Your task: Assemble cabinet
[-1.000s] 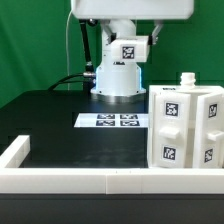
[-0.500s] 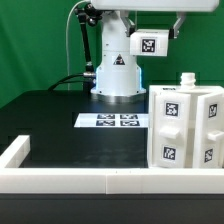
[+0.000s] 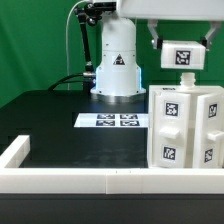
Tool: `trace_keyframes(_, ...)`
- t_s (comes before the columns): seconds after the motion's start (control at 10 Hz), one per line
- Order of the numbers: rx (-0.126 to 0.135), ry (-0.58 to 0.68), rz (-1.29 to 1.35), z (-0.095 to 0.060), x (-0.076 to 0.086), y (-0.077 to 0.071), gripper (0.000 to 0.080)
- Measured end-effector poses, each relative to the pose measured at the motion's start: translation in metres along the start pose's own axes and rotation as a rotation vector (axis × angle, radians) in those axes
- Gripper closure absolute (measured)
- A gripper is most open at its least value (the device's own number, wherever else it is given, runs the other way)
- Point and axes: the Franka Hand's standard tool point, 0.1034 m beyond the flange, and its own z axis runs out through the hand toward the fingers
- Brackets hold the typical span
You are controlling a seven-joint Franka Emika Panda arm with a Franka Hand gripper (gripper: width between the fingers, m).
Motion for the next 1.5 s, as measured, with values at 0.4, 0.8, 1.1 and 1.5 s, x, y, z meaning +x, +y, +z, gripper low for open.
trace_keyframes(0.4,-0.001,0.000,0.004,0.003,-0.001,-0.001,0.0240)
trace_keyframes(0.8,-0.005,-0.006,-0.013,0.011,-0.004,-0.016,0.0240)
trace_keyframes(1.1,-0.002,0.007,-0.016,0.011,-0.002,-0.015,0.0240)
trace_keyframes(1.5,-0.002,0.011,-0.012,0.015,-0.007,-0.016,0.0240)
